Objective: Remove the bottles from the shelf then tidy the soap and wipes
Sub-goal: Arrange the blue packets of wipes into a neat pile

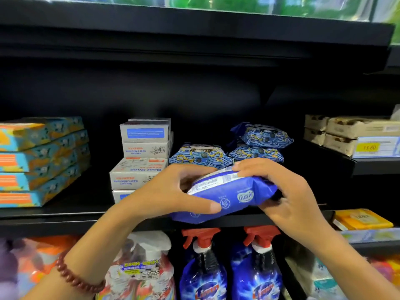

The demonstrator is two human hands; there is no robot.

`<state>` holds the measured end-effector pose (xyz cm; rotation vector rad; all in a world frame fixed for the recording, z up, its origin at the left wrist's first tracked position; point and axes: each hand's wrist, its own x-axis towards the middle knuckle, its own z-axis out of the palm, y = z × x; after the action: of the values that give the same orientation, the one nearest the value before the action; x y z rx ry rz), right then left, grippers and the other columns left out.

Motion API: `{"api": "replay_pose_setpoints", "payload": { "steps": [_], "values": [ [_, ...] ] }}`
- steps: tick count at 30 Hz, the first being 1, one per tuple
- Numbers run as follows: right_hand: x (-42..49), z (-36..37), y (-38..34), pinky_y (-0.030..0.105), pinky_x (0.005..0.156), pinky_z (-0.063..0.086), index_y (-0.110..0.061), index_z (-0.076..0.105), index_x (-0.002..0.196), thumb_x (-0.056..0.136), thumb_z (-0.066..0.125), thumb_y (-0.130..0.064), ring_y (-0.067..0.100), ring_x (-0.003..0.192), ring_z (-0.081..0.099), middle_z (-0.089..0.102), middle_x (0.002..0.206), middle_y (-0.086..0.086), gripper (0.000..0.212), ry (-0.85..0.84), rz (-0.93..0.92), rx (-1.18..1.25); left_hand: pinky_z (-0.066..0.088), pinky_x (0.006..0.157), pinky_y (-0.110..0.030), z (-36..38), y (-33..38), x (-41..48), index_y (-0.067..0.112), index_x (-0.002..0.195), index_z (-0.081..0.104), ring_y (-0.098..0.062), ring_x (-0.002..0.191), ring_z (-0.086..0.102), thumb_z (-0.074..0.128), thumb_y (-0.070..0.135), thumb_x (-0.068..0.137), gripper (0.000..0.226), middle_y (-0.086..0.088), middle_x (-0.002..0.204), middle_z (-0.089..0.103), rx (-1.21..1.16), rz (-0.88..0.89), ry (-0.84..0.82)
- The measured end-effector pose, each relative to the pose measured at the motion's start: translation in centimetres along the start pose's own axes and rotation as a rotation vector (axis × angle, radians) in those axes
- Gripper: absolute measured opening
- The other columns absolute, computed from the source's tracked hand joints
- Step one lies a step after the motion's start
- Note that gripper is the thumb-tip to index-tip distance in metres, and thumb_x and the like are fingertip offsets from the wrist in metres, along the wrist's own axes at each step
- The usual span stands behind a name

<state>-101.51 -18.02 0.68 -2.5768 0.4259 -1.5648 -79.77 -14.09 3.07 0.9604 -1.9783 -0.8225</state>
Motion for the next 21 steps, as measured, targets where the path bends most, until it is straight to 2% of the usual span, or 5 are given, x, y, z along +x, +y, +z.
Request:
{"api": "replay_pose_setpoints", "payload": {
  "steps": [4, 7, 10, 15, 21],
  "values": [
    [0.1, -0.1, 0.5, 0.018, 0.098, 0.039, -0.017, 0.054, 0.115, 0.081, 0.068, -0.017, 0.011, 0.123, 0.050, 0.057, 0.123, -0.005, 0.037, -0.026, 0.009, -0.002, 0.055, 0.073, -0.025, -0.1, -0.3, -0.1, 0.036, 0.102, 0.066, -0.007, 0.089, 0.068, 0.080, 0.047, 0.048, 0.057, 0.016, 0.101, 0.070, 0.119, 0.019, 0.170],
    [-0.1, -1.5, 1.5, 0.014, 0.106, 0.028, -0.036, 0.034, 0.139, 0.066, 0.079, -0.042, 0.001, 0.135, 0.032, 0.036, 0.144, -0.022, 0.087, -0.120, 0.175, -0.090, 0.047, 0.073, -0.008, -0.1, -0.9, -0.2, 0.047, 0.102, 0.053, 0.007, 0.097, 0.060, 0.073, 0.060, 0.047, 0.061, 0.031, 0.105, 0.060, 0.343, 0.113, 0.377],
    [0.3, -1.9, 2.0, 0.015, 0.103, 0.035, -0.055, 0.020, 0.137, 0.037, 0.086, -0.060, -0.007, 0.130, 0.036, 0.035, 0.143, -0.024, 0.120, -0.234, 0.521, 0.254, 0.041, 0.087, -0.011, -0.3, -1.5, 0.2, 0.037, 0.117, 0.050, 0.002, 0.106, 0.054, 0.074, 0.053, 0.060, 0.064, 0.022, 0.113, 0.058, 0.589, 0.338, 0.442],
    [1.9, -0.9, 1.9, 0.018, 0.074, 0.053, -0.017, 0.054, 0.116, 0.049, 0.092, -0.035, 0.002, 0.093, 0.067, 0.072, 0.100, -0.010, 0.080, -0.160, 0.695, 0.453, 0.035, 0.100, -0.022, 1.2, -2.4, 1.5, 0.000, 0.121, 0.056, -0.020, 0.112, 0.051, 0.078, 0.033, 0.069, 0.065, -0.007, 0.122, 0.057, 0.901, 0.564, 0.468],
    [0.9, 0.1, 1.2, 0.026, 0.075, 0.056, -0.023, 0.058, 0.103, 0.051, 0.090, -0.019, 0.011, 0.093, 0.068, 0.071, 0.101, -0.008, 0.061, 0.031, 0.545, 0.455, 0.040, 0.097, -0.032, 1.3, -2.2, 1.9, 0.006, 0.123, 0.056, -0.026, 0.112, 0.052, 0.077, 0.038, 0.073, 0.062, -0.009, 0.121, 0.058, 1.006, 0.657, 0.458]
  ]
}}
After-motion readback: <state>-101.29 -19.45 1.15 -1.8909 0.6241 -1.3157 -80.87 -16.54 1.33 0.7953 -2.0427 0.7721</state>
